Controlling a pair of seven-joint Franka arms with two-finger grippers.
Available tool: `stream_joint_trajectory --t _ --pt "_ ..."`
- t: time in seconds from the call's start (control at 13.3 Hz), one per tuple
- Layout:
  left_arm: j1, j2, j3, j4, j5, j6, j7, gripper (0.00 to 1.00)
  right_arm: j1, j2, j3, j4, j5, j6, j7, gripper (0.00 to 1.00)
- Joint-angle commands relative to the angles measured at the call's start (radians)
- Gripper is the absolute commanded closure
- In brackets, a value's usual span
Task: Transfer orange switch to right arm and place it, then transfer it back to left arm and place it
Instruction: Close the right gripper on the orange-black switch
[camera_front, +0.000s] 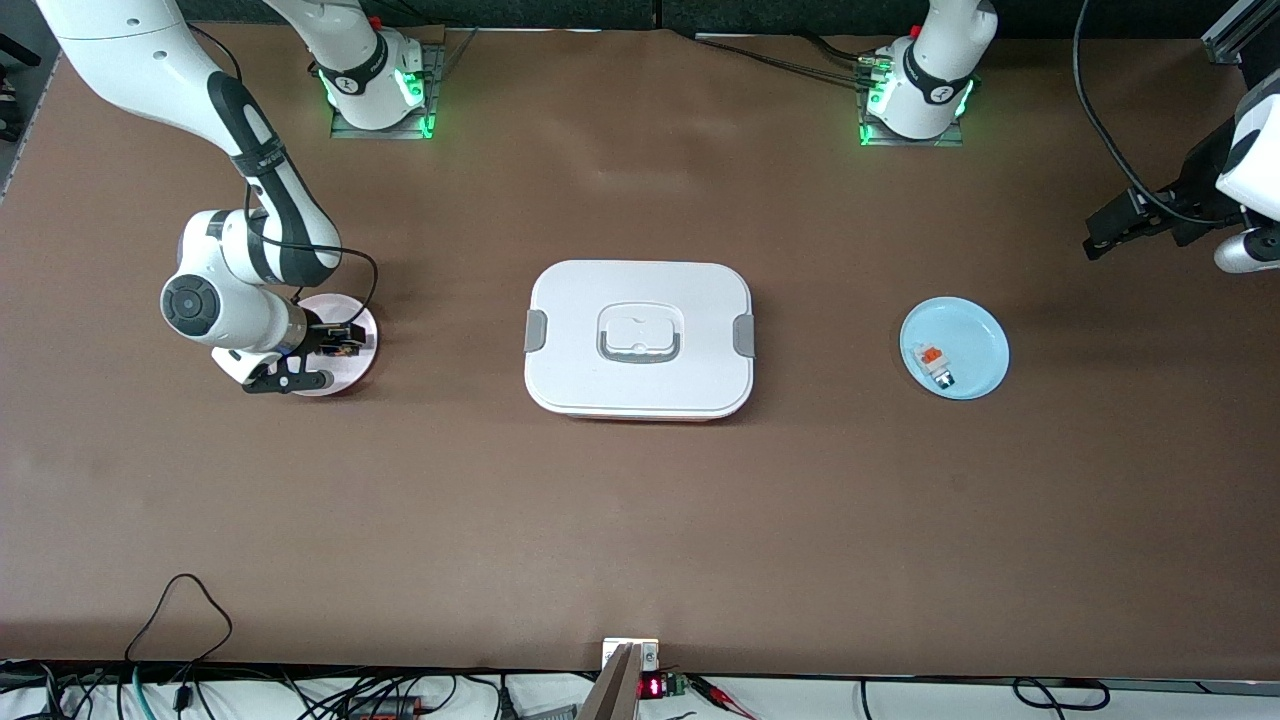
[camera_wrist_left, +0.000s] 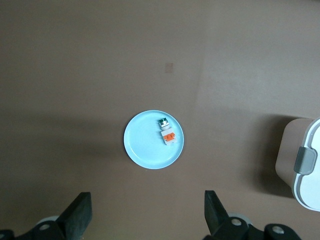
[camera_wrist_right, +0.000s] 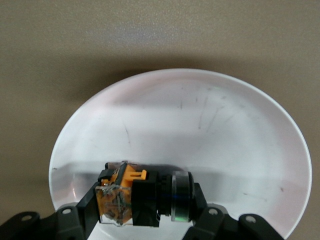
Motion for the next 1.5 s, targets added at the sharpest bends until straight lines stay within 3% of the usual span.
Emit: stream_joint_trajectory --t 0.0,0.6,0.97,1.42 --pt "-0.003 0.013 -0.003 0.028 0.029 -0.014 -0.006 0.01 -0.004 -0.022 0.004 -0.034 -0.009 0.021 -0.011 0.56" --pt "-0.002 0.013 -0.003 0.028 0.029 -0.014 -0.006 0.01 -0.006 -0.073 0.017 -0.025 0.002 -0.030 -0.065 0.71" --pt "-0.002 0.013 -0.003 0.028 0.029 -0.014 -0.006 0.01 -0.007 -0.152 0.065 -0.005 0.002 -0.100 -0.069 0.71" --pt "-0.002 0.013 -0.001 0.030 0.026 -0.014 -0.006 0.01 -0.007 -0.321 0.139 0.007 0.005 -0.136 -0.120 0.71"
